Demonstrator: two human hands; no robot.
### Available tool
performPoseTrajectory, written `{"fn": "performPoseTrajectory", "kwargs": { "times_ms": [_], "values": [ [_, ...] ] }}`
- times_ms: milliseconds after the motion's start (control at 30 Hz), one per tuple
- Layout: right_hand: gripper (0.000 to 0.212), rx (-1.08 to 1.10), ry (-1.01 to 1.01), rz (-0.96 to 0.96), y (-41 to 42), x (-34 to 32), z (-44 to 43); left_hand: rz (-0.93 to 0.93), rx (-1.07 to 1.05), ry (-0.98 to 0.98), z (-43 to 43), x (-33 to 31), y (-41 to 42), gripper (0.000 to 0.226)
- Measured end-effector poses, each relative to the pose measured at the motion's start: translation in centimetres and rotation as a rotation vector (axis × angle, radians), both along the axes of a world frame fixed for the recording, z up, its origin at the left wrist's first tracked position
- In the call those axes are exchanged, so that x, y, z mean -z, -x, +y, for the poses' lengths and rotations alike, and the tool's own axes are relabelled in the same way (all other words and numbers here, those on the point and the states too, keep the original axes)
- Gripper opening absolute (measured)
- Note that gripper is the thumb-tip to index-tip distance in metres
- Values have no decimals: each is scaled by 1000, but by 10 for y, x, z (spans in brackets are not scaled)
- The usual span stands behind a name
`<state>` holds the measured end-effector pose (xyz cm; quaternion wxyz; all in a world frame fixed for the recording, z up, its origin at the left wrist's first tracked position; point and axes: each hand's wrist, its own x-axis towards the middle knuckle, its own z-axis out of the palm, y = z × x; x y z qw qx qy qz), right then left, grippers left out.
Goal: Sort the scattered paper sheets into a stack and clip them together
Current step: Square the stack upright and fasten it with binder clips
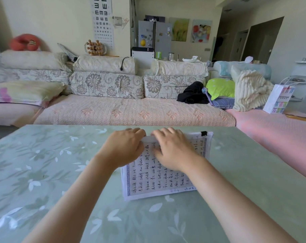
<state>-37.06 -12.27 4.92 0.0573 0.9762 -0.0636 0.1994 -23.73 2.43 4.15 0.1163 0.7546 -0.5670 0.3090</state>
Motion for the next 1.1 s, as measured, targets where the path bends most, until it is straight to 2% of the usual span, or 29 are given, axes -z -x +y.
{"fn": "performPoseTrajectory", "kwargs": {
  "times_ms": [100, 200, 267, 333, 400, 500, 533, 667, 800, 867, 933, 1033, 1100],
  "values": [
    [34, -24, 42, -44, -14, 9, 6, 76, 34, 86, 12, 6, -4, 29],
    [34, -2, 57, -66, -17, 8, -4, 281, 5, 199, 29, 19, -20, 23],
    [35, 39, 92, -86, -19, 8, -10, 442, -94, 323, 38, 36, -37, 17],
    [34, 58, 113, -110, -21, 10, -12, 576, -220, 383, 41, 58, -55, 25],
    [33, 68, 137, -121, -24, 12, -10, 668, -326, 202, 42, 84, -69, 39],
    [31, 88, 152, -133, -27, 14, -7, 736, -451, -287, 45, 120, -73, 50],
    [31, 91, 148, -137, -27, 15, -7, 748, -459, -356, 45, 128, -72, 48],
    [31, 94, 126, -146, -27, 15, -8, 799, -384, -340, 45, 123, -65, 38],
    [33, 105, 125, -140, -27, 15, -7, 1011, -259, -622, 58, 94, -45, 20],
    [34, 115, 129, -135, -28, 14, -6, 1079, -182, -756, 64, 83, -28, 20],
    [35, 119, 128, -135, -28, 14, -5, 1088, -80, -721, 58, 83, -12, 19],
    [36, 123, 112, -153, -27, 14, -3, 1063, 69, -527, 38, 98, 18, 22],
    [37, 120, 111, -159, -26, 15, -4, 1100, 115, -500, 26, 102, 31, 31]
  ]
}}
